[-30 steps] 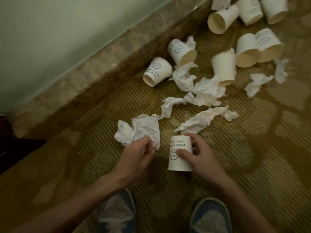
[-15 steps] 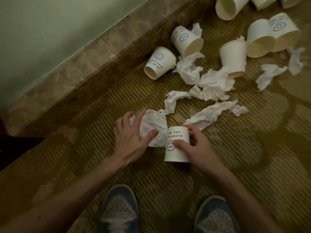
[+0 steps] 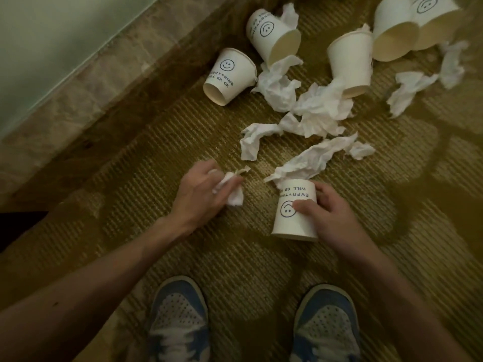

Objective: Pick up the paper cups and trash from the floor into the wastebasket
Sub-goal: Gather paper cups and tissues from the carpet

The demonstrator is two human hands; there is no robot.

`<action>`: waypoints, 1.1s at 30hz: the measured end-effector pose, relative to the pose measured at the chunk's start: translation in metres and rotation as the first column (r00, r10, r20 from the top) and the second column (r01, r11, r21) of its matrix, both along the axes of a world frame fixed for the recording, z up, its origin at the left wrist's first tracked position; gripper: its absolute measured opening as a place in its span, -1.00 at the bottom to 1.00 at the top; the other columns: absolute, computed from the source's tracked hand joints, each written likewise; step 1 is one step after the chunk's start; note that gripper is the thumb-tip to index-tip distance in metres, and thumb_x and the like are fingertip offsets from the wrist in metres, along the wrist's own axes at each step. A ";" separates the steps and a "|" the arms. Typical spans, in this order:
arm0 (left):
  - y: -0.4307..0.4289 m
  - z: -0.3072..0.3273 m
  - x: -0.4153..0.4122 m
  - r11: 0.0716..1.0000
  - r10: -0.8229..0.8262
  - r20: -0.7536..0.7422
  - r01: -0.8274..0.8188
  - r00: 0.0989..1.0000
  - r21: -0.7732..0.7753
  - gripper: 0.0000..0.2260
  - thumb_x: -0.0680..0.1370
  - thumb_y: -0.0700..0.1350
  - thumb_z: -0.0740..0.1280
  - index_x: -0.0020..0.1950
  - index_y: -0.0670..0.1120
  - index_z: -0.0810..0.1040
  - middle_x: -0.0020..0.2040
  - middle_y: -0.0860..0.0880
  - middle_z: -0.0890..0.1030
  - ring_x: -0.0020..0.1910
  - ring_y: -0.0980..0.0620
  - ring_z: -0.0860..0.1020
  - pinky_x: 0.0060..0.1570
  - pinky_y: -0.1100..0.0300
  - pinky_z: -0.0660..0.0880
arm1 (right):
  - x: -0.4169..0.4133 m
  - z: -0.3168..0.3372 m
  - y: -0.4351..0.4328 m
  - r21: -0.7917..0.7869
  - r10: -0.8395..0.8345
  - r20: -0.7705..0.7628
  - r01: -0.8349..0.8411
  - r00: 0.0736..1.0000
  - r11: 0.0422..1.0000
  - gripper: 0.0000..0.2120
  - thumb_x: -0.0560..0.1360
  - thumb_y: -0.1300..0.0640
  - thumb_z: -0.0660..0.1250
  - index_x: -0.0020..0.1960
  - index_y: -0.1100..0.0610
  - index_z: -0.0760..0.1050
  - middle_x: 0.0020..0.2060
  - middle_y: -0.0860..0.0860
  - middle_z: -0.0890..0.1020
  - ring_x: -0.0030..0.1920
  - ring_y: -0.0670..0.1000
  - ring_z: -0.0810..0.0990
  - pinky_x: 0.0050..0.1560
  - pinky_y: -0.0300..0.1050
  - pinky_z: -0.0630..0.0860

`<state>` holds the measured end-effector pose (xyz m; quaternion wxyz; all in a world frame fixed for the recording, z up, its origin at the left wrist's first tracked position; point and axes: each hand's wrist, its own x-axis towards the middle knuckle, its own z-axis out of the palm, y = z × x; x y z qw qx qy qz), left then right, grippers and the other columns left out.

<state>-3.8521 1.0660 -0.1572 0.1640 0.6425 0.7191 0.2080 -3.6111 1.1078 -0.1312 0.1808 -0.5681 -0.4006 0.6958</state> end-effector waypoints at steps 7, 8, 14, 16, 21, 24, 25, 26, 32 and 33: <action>0.047 0.015 0.010 0.999 0.031 0.164 -0.027 0.986 -0.030 -0.74 0.59 -0.02 0.35 0.23 0.02 0.38 0.01 0.05 0.53 -0.09 0.10 0.50 -0.16 0.25 0.41 | 0.001 0.007 0.009 -0.013 -0.034 -0.008 0.033 0.999 0.999 -0.71 0.49 0.15 0.39 0.18 -0.06 0.47 0.06 0.03 0.65 -0.17 -0.07 0.70 -0.35 -0.29 0.54; 0.054 0.012 0.009 0.997 -0.001 0.150 0.012 0.989 -0.073 -0.62 0.60 0.03 0.32 0.37 0.08 0.31 0.14 0.01 0.51 -0.01 0.11 0.48 -0.09 0.22 0.41 | 0.001 0.009 0.009 -0.011 -0.036 -0.011 0.036 0.999 0.999 -0.72 0.49 0.15 0.39 0.16 -0.07 0.47 0.06 0.04 0.65 -0.17 -0.07 0.70 -0.35 -0.29 0.54; 0.086 -0.001 0.013 0.935 -0.289 -0.097 0.259 0.952 -0.242 -0.48 0.59 0.23 0.10 0.54 0.15 0.23 0.48 -0.02 0.29 0.13 -0.04 0.53 -0.13 0.10 0.48 | 0.005 0.014 0.015 -0.001 -0.064 -0.005 0.064 0.998 0.998 -0.73 0.49 0.15 0.39 0.12 -0.11 0.46 0.04 0.04 0.64 -0.21 -0.09 0.70 -0.38 -0.28 0.54; 0.088 -0.003 0.017 0.936 -0.319 -0.148 0.288 0.936 -0.201 -0.52 0.58 0.22 0.08 0.42 0.05 0.40 0.36 -0.04 0.40 0.02 -0.04 0.55 -0.18 0.11 0.47 | 0.009 0.015 0.017 0.002 -0.067 0.009 0.067 0.998 0.998 -0.73 0.49 0.14 0.39 0.15 -0.07 0.47 0.05 0.05 0.64 -0.20 -0.07 0.70 -0.38 -0.26 0.54; 0.081 -0.009 0.016 0.966 -0.245 -0.195 0.222 0.950 -0.132 -0.60 0.59 0.20 0.11 -0.03 -0.09 0.53 -0.09 -0.01 0.45 -0.19 0.03 0.42 -0.28 0.09 0.41 | 0.018 0.012 0.019 0.009 -0.079 0.036 0.078 0.996 0.997 -0.74 0.50 0.13 0.39 0.12 -0.11 0.45 0.04 0.01 0.65 -0.18 -0.07 0.70 -0.35 -0.23 0.57; 0.073 -0.008 0.021 0.975 -0.199 -0.177 0.177 0.964 -0.133 -0.52 0.58 0.30 0.05 -0.32 -0.01 0.43 -0.22 0.01 0.45 -0.22 0.06 0.37 -0.29 0.12 0.28 | 0.025 0.011 0.021 0.010 -0.090 0.058 0.090 0.994 0.996 -0.74 0.50 0.13 0.39 0.14 -0.10 0.46 0.01 -0.02 0.66 -0.20 -0.09 0.70 -0.38 -0.26 0.55; 0.071 -0.005 0.023 0.979 -0.180 -0.138 0.164 0.974 -0.123 -0.49 0.58 0.32 0.03 -0.38 0.01 0.40 -0.26 0.03 0.43 -0.23 0.08 0.34 -0.26 0.15 0.21 | 0.028 0.011 0.024 0.012 -0.109 0.067 0.108 0.992 0.994 -0.76 0.51 0.13 0.39 0.10 -0.12 0.47 -0.01 -0.04 0.66 -0.20 -0.09 0.70 -0.38 -0.24 0.55; 0.069 -0.002 0.026 0.982 -0.165 -0.089 0.155 0.982 -0.111 -0.45 0.58 0.33 0.02 -0.40 -0.01 0.43 -0.29 0.04 0.41 -0.26 0.09 0.32 -0.26 0.17 0.17 | 0.032 0.012 0.027 0.013 -0.135 0.077 0.135 0.988 0.991 -0.78 0.51 0.13 0.38 0.06 -0.14 0.47 -0.02 -0.04 0.66 -0.20 -0.06 0.70 -0.37 -0.21 0.57; 0.070 0.007 0.070 0.973 -0.230 0.159 0.231 0.960 0.006 -0.66 0.55 0.27 0.18 -0.11 0.01 0.48 -0.15 0.13 0.44 -0.31 0.23 0.37 -0.32 0.36 0.28 | 0.054 0.021 0.057 0.022 -0.311 0.098 0.310 0.945 0.950 -0.68 0.33 0.01 0.33 0.08 -0.05 0.52 0.05 0.14 0.66 -0.05 0.17 0.67 -0.11 0.15 0.57; 0.072 0.006 0.076 0.964 -0.262 0.184 0.267 0.947 0.001 -0.66 0.56 0.26 0.20 0.03 0.01 0.52 -0.04 0.11 0.50 -0.24 0.20 0.44 -0.28 0.30 0.38 | 0.055 0.023 0.061 0.017 -0.321 0.089 0.321 0.943 0.947 -0.67 0.29 0.01 0.31 0.06 -0.01 0.53 0.07 0.18 0.65 -0.03 0.19 0.66 -0.07 0.18 0.55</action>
